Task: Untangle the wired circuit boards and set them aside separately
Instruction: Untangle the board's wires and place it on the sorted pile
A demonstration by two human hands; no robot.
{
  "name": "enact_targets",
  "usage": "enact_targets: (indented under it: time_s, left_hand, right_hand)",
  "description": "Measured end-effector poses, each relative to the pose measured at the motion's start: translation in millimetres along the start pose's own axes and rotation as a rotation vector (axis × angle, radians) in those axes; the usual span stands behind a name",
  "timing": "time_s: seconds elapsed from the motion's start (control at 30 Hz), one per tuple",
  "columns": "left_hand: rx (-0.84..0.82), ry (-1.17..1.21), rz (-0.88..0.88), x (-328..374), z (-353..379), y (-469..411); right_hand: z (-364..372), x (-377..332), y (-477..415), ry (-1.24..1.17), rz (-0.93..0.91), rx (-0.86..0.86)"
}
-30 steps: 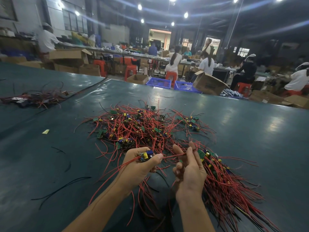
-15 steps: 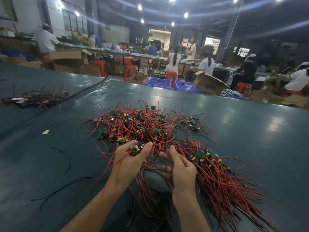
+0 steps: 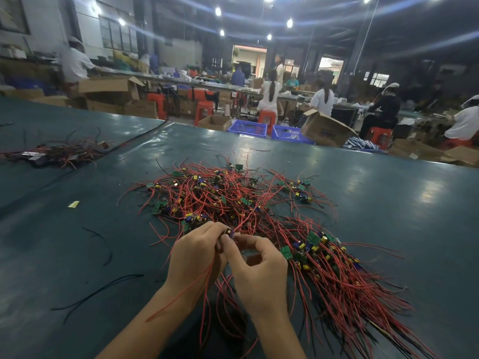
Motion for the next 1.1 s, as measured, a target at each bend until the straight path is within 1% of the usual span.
enact_targets:
  time_s: [0.3, 0.43, 0.53, 0.6, 0.67, 0.77, 0.83, 0.87, 0.97, 1.03, 1.07, 1.1]
  left_hand:
    - [-0.018, -0.011, 0.007, 1, 0, 0]
    - [-0.037, -0.017, -0.003, 1, 3, 1]
    - [-0.020, 0.010, 0.033, 4, 3, 1]
    - [-0.053, 0.006, 0.072, 5, 2, 2]
    - [-0.108, 0.001, 0.098, 4, 2, 3]
    - [-0.134, 0.042, 0.063, 5, 4, 3]
    - [-0.138, 0.053, 0.038, 4, 6, 3]
    - [-0.146, 0.045, 0.038, 3, 7, 3]
    - [-0.164, 0.025, 0.047, 2, 8, 4]
    - [-0.156, 0.012, 0.045, 2, 8, 3]
    - [-0.154, 0.005, 0.040, 2, 8, 3]
    - [-0.152, -0.006, 0.036, 1, 8, 3]
  right_hand:
    - [2, 1, 0, 0.007, 0.034, -0.047]
    - [0, 1, -2, -0.150, 0.119, -0.069]
    - [-2, 2, -4, -0.299, 0.182, -0.070]
    - [-5, 2, -5, -0.391, 0.208, -0.036]
    - [-9, 2, -7, -0.457, 0.204, 0.039]
    - [-21, 0, -13, -0.519, 0.159, 0.177]
    - [-32, -4, -16, -0.455, 0.101, 0.245]
    - [-37, -6, -17, -0.380, 0.067, 0.273]
    - [-54, -8, -19, -0.002, -0.032, 0.347]
    - [-63, -7, -21, 0.264, -0.064, 0.395]
    - [-66, -5, -21, 0.378, -0.042, 0.419]
    - [-68, -4, -22, 0.474, 0.018, 0.432]
Point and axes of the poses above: each hand's wrist, its own y-axis away from the middle knuckle, its own z-axis out of the palm, x = y × z, the point moved 1 cm from there along -y, towards the middle knuckle, and after that the axes turned 11 degrees about -x, right-handed, at the moved point
